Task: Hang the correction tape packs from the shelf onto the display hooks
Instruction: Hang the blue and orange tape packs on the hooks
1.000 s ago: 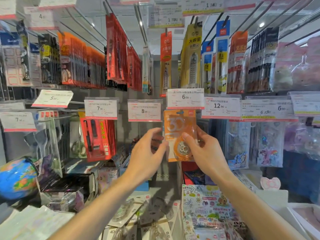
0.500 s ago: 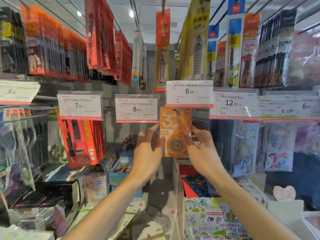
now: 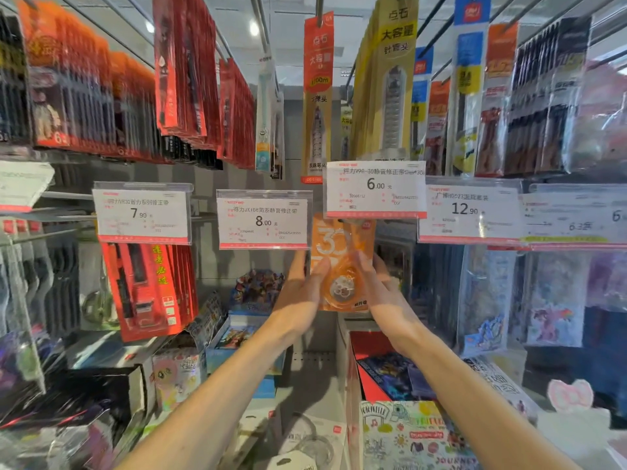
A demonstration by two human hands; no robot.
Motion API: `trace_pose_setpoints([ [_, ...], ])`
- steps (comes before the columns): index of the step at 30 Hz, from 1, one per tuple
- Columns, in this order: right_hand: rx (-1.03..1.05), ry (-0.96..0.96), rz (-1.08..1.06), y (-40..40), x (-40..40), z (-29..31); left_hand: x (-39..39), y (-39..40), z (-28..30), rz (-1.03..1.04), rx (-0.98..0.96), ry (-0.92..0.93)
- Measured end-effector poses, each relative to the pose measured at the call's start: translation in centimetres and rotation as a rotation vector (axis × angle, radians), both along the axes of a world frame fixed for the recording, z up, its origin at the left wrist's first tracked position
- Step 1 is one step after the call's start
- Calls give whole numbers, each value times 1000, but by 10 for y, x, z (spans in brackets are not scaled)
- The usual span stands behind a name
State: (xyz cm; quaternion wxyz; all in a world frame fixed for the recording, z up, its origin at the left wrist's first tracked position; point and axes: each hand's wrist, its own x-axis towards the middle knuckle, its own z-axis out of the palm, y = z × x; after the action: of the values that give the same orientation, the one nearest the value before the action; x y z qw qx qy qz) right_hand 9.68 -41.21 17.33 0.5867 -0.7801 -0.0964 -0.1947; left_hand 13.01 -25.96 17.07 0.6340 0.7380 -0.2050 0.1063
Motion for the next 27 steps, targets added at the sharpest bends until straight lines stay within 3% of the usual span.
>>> trace_pose_setpoints([
  [19,24,21,-6,-11,-42,4,-26,13,-5,128,33,-86],
  [27,51,-72,-100,-31,-91,-7,-84,39,-8,201,-146,-134],
])
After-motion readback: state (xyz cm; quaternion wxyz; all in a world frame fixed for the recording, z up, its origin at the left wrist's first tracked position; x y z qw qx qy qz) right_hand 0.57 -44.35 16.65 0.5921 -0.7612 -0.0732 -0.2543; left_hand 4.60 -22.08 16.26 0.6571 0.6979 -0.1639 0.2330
